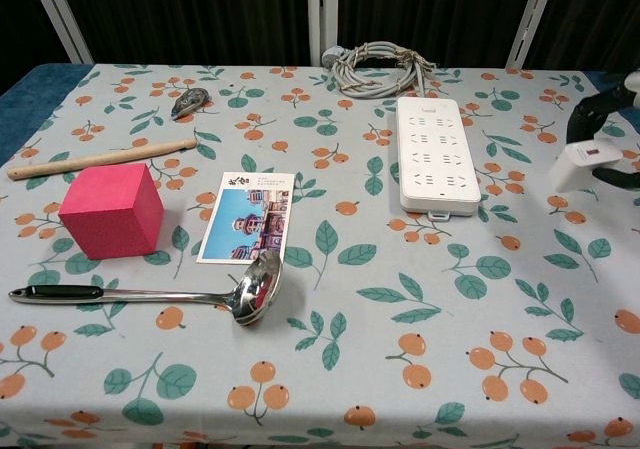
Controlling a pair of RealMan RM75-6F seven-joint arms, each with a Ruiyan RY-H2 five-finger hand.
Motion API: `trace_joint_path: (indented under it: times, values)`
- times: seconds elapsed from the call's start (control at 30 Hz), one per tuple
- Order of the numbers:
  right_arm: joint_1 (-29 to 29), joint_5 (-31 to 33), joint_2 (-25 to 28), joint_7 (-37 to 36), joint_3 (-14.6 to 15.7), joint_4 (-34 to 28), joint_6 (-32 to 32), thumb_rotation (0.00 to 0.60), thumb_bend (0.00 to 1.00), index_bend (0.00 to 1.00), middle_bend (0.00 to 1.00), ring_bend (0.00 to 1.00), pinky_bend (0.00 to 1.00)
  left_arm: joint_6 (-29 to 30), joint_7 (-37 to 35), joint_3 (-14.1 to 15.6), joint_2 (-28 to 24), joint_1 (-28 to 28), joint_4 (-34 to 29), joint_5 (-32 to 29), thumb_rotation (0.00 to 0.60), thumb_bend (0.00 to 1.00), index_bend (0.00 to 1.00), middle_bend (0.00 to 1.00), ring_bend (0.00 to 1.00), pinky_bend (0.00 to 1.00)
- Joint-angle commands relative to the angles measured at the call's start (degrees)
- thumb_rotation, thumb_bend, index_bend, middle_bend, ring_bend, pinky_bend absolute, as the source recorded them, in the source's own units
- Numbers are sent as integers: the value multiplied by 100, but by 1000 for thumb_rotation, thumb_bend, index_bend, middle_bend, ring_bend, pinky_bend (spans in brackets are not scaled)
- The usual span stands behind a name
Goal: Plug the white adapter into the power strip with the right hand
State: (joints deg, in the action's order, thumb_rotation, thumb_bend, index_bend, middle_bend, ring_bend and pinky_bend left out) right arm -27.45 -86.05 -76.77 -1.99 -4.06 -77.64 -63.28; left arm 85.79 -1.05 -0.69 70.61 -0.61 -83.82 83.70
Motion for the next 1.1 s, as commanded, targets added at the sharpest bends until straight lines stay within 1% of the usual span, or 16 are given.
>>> trace_joint_path:
  times: [0.03, 0.17, 0.27, 0.47, 0.6, 0.73, 0.93, 1.1]
  values:
    - [-36, 619, -198, -123, -443, -440, -11, 600, 432, 799, 647, 347, 14, 2, -12, -8, -9, 16, 3, 21, 600, 63, 62, 0, 0, 0]
    - [-217, 1430, -501, 203, -829, -759, 252, 600, 472, 821, 661, 363, 24, -10, -53, -20, -12, 43, 25, 44, 600, 62, 62, 0, 0, 0]
    - [-430, 1939, -757, 588, -1057, -796, 412, 600, 510, 825, 662, 370, 24, -61, -100, -24, -3, 74, 64, 44, 600, 62, 62, 0, 0, 0]
    - [-893, 2867, -1210, 1415, -1445, -783, 533, 600, 526, 832, 665, 379, 24, -128, -225, -41, 30, 119, 186, 30, 600, 62, 62, 0, 0, 0]
    - [-1193, 3467, -1416, 2085, -1607, -723, 489, 600, 533, 836, 665, 379, 24, -180, -321, -40, 74, 139, 282, 14, 600, 62, 62, 0, 0, 0]
    - [-1441, 3936, -1562, 2589, -1691, -621, 439, 600, 535, 836, 665, 379, 24, -212, -415, -36, 123, 149, 387, 6, 600, 62, 62, 0, 0, 0]
    - [-1753, 4474, -1766, 2960, -1800, -282, 488, 600, 537, 836, 665, 379, 12, -250, -522, -38, 174, 161, 521, -13, 600, 62, 62, 0, 0, 0]
    - [-1949, 4736, -1897, 3101, -1834, -45, 557, 600, 543, 836, 665, 379, 4, -268, -562, -45, 193, 175, 566, -23, 600, 62, 62, 0, 0, 0]
